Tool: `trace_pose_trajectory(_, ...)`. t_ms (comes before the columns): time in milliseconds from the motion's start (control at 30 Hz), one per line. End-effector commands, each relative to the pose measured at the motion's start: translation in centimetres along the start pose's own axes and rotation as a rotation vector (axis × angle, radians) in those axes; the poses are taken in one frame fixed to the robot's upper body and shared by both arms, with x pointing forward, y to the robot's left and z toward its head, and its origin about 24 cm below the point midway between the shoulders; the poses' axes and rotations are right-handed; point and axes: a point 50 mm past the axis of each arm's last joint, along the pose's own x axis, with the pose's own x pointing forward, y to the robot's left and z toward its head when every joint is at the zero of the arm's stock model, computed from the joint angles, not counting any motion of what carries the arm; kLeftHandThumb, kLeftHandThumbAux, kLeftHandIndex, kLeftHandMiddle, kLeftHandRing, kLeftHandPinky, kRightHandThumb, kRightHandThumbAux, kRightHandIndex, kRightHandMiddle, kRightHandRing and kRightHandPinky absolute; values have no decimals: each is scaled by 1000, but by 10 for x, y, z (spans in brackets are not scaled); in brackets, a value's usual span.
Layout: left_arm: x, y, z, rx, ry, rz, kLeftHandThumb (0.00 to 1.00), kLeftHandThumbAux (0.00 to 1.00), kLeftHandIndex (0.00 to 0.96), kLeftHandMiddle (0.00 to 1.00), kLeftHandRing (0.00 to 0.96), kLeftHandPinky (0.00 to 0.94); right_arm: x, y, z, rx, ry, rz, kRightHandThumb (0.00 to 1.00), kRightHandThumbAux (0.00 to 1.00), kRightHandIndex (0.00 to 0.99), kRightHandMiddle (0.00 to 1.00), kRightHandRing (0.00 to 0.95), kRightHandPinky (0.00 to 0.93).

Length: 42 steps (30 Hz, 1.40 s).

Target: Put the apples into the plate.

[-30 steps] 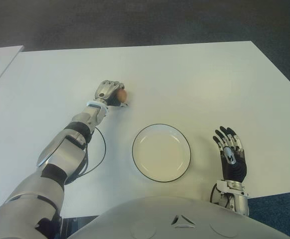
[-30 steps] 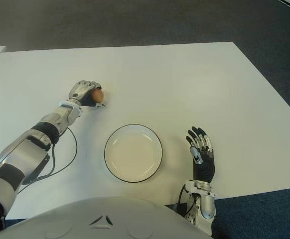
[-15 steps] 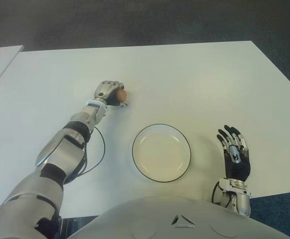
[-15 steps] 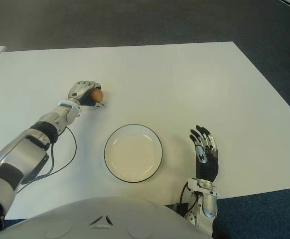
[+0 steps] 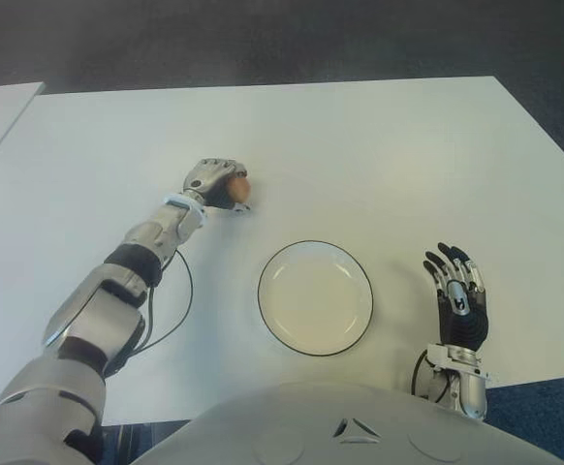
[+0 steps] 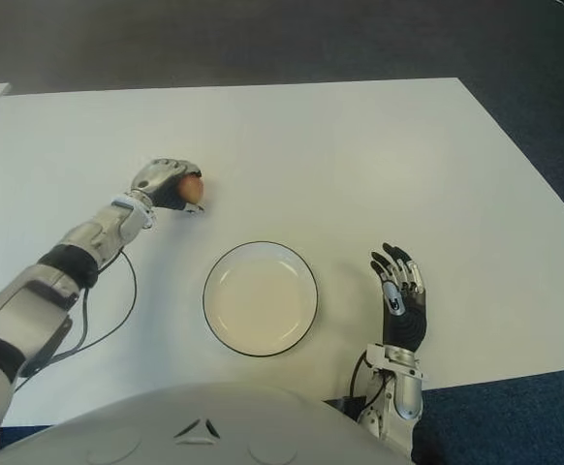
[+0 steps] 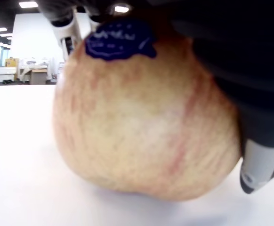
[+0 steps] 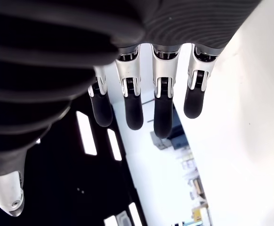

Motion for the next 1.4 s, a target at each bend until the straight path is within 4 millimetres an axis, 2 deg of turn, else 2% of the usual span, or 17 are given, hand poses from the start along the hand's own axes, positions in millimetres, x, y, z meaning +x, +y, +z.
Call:
trace_pose_trajectory(33,-1,62,15,-13,-123,138,749,697,442,865,856,810,-4,-1,-9,11,39,-8,263,585,218,310,271,225)
trace_pose_trajectory(100,-2,74,16,-9,-138,176,748,698,442,863,854,795,-4,-1,-11,10,50,-7,275,586,219,308,268,220)
trace_pose_trajectory(333,-9,96,21,-16,-174,255,748,699,442,859,850,790,-6,0,-19,11,87,-10,311,588,224,303,256,203)
trace_pose_trajectory(533,-14,102,33,36,-196,244,750,699,442,861,851,790,-8,1,-23,3,102,-3,324,590,224,293,241,185)
trace_pose_trajectory(833,-24,102,49,43,-233,232,753,697,443,881,861,779,-10,2,-27,-21,103,1,301,607,219,287,235,186)
trace_pose_trajectory(967,-30,101,61,50,-275,216,754,697,443,886,857,695,-11,2,-28,-28,103,3,292,615,216,286,235,177)
trace_pose_trajectory(1033,-34,99,71,48,-298,208,754,697,443,889,851,616,-11,1,-29,-33,105,3,284,621,215,286,233,173)
trace_pose_trajectory(1067,-38,97,79,43,-317,202,754,697,443,890,850,598,-11,1,-29,-34,107,3,283,623,215,286,233,173)
trace_pose_trajectory(1133,-44,93,96,32,-353,193,755,696,443,892,839,498,-12,1,-30,-36,109,2,276,629,215,284,231,170)
trace_pose_trajectory(1233,-53,89,118,18,-405,188,755,696,443,891,829,477,-12,1,-31,-38,108,3,272,634,215,282,228,169)
trace_pose_trajectory(1267,-58,86,131,29,-453,189,755,695,444,888,828,513,-12,2,-31,-40,108,4,271,634,215,281,228,168)
trace_pose_trajectory(1333,-67,83,147,64,-525,195,755,694,444,876,832,674,-12,2,-31,-41,107,4,269,635,215,280,226,167)
trace_pose_trajectory(1400,-72,83,152,116,-569,201,755,693,444,873,840,747,-12,3,-32,-42,106,3,268,635,215,279,225,169)
